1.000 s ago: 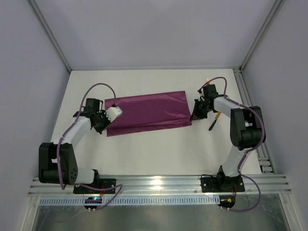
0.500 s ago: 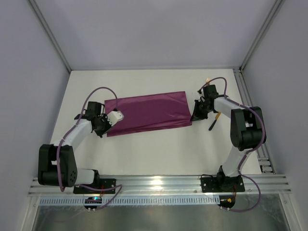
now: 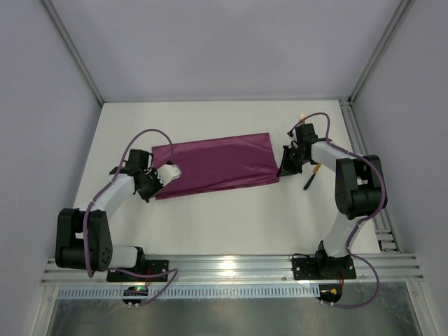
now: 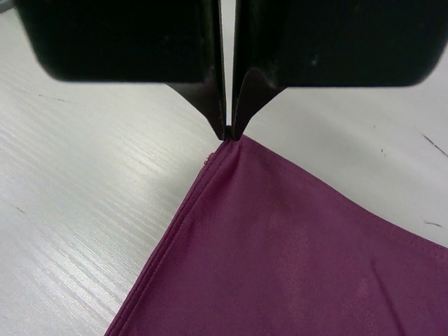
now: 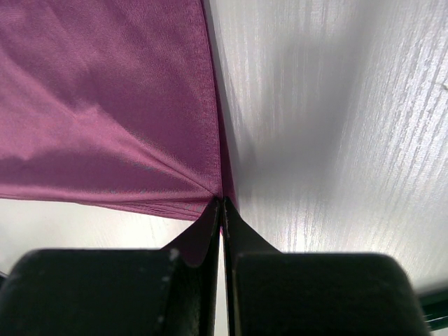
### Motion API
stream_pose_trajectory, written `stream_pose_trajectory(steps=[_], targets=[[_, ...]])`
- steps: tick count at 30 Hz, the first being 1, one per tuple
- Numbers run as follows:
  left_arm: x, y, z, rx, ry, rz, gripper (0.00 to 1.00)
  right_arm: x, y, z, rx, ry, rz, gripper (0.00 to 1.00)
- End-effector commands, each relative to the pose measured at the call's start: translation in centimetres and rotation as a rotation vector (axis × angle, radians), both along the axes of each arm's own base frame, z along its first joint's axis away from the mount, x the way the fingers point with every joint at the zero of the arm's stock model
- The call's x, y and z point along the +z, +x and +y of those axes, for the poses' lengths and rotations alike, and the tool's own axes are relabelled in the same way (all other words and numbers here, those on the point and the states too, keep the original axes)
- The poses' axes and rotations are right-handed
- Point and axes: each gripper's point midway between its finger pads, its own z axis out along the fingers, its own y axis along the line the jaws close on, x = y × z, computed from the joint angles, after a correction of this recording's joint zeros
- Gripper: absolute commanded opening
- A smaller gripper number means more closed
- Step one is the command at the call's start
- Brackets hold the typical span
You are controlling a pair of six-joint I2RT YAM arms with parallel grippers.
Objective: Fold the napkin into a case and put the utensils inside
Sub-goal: Fold and flatten the napkin at the center of the board.
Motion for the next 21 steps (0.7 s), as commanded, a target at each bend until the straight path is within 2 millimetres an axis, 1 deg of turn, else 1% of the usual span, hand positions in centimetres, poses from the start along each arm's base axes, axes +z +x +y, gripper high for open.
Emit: stream_pose_trajectory(steps=[1,4,5,6,8,9,10,11,12,14,17,18,19,20,21], targets=[[0.3,-0.7,-0.3,-0.034,-0.009,0.006,0.01,1.1,0.4,-0.3,-0.002,-0.002,-0.04,0.04],[0.3,-1.0,-0.6,-0.048,-0.021,0.019,0.07,0.9,0.2,-0.3,-0.002,-0.002,-0.034,0.04],[0.3,-1.1,-0.7,-0.054,-0.028,0.024,0.13,1.1,0.3,-0.3,-0.001,-0.001,-0.037,0.06],[0.4,-1.4,-0.9,-0.062,-0.036,0.034,0.15,1.1,0.2,-0.3,-0.003,-0.001,-0.035,0.11],[0.7,-1.7,-1.3,-0.081,-0.059,0.034,0.19,1.5,0.3,-0.3,-0.002,0.0,-0.042,0.17],[1.0,-1.9,-1.4,-0.087,-0.066,0.038,0.19,1.9,0.4,-0.3,-0.004,-0.002,-0.053,0.2],[1.3,-2.0,-1.6,-0.094,-0.077,0.032,0.2,2.1,0.3,-0.4,-0.006,-0.006,-0.057,0.26],[1.7,-2.1,-2.0,-0.103,-0.093,0.031,0.21,2.4,0.4,-0.5,-0.01,-0.011,-0.064,0.29],[2.3,-2.3,-2.3,-0.113,-0.109,0.03,0.22,3.1,0.5,-0.7,-0.015,-0.022,-0.08,0.33],[2.8,-2.3,-2.4,-0.108,-0.121,0.03,0.24,3.6,0.6,-1.1,-0.026,-0.041,-0.093,0.36],[3.6,-1.6,-2.6,-0.079,-0.138,0.006,0.25,5.0,0.9,-1.8,-0.047,-0.08,-0.128,0.38],[3.6,-1.3,-2.6,-0.04,-0.144,0.006,0.25,5.4,0.9,-2.0,-0.054,-0.09,-0.136,0.39],[3.8,-0.7,-2.6,-0.015,-0.148,-0.009,0.24,5.6,1.1,-2.5,-0.073,-0.12,-0.144,0.39],[3.7,0.3,-2.6,0.01,-0.147,-0.033,0.23,6.2,1.4,-2.3,-0.077,-0.13,-0.166,0.38],[3.5,0.9,-2.2,0.067,-0.136,-0.035,0.21,6.6,1.5,-2.2,-0.078,-0.144,-0.177,0.38]])
